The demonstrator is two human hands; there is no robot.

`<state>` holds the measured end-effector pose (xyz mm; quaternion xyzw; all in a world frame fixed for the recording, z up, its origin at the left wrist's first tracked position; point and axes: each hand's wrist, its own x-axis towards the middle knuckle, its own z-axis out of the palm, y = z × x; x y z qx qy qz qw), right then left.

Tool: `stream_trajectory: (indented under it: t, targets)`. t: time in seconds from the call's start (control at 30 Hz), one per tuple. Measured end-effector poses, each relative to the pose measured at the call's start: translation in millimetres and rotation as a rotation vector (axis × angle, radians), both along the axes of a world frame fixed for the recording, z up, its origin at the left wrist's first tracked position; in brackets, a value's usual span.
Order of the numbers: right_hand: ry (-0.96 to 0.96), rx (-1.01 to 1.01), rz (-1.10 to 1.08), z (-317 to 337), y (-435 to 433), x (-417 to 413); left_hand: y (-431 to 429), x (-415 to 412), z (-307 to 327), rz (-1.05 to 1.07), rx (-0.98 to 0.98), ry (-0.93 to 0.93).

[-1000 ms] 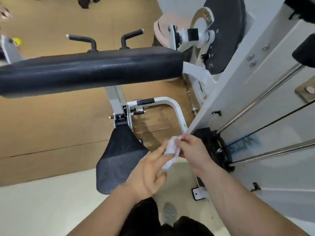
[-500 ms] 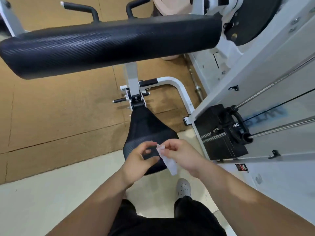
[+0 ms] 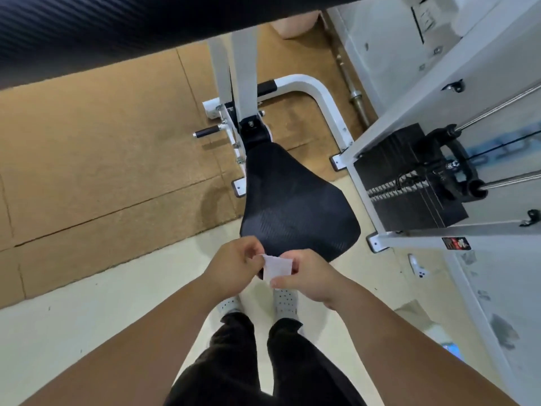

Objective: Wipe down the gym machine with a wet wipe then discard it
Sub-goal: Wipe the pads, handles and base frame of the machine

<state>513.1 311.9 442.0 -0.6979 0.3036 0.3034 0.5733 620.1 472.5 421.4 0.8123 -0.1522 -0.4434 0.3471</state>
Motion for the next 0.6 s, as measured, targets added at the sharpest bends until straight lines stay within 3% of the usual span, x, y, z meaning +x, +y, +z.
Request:
stream_trajectory:
  t: [0.37, 0.5, 0.6]
  targets:
    - [0.025, 0.023, -0.237, -48.6, -36.5, 2.1, -17.2, -5.2, -38.8, 0.36, 0.042, 0.241]
    - [-0.03, -0.342, -0.151, -65.3, -58.1, 3.9, -24.7, -16.3, -53.9, 0.283, 0.149, -0.024]
    - [-0.099, -0.612, -0.083, -75.8, -64.5, 3.9, -25.9, -21.1, -62.6, 0.376, 0.202, -0.22]
